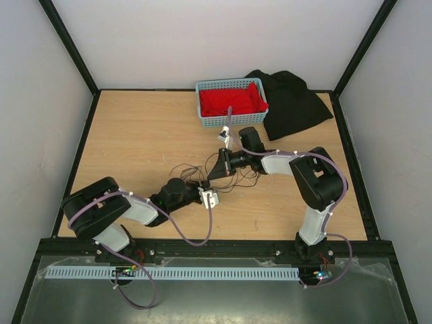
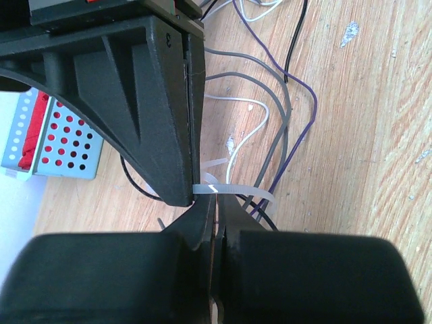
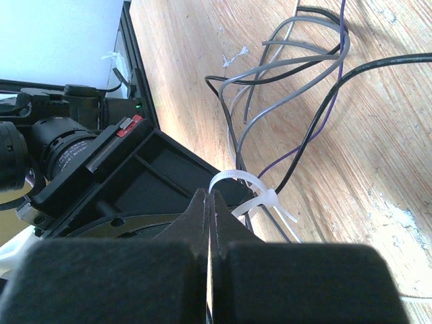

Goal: Zip-tie the wires
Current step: Tie the cable at the center of the board.

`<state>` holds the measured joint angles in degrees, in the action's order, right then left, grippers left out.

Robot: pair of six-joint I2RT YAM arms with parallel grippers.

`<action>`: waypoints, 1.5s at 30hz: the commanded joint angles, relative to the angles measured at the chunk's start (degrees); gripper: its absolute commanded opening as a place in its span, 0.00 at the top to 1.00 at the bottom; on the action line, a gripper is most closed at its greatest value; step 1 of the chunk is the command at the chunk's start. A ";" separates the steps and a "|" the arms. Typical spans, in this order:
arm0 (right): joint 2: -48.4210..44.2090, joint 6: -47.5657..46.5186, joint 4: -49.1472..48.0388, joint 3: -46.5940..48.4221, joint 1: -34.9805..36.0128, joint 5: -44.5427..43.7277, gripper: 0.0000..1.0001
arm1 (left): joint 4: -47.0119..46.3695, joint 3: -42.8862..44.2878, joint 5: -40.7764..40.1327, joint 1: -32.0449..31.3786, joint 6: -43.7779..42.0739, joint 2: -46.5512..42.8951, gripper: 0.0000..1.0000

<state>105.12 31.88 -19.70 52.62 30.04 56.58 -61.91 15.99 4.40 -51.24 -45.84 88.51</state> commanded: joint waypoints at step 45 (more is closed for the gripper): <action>-8.15 -13.48 15.03 -0.44 -0.73 -3.87 0.61 | -4.98 -0.39 5.59 6.00 9.84 -0.98 1.00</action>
<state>98.89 20.78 -7.75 50.39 29.58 54.50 -64.05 15.66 8.23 -45.67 -37.47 88.05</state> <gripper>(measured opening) 0.368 0.004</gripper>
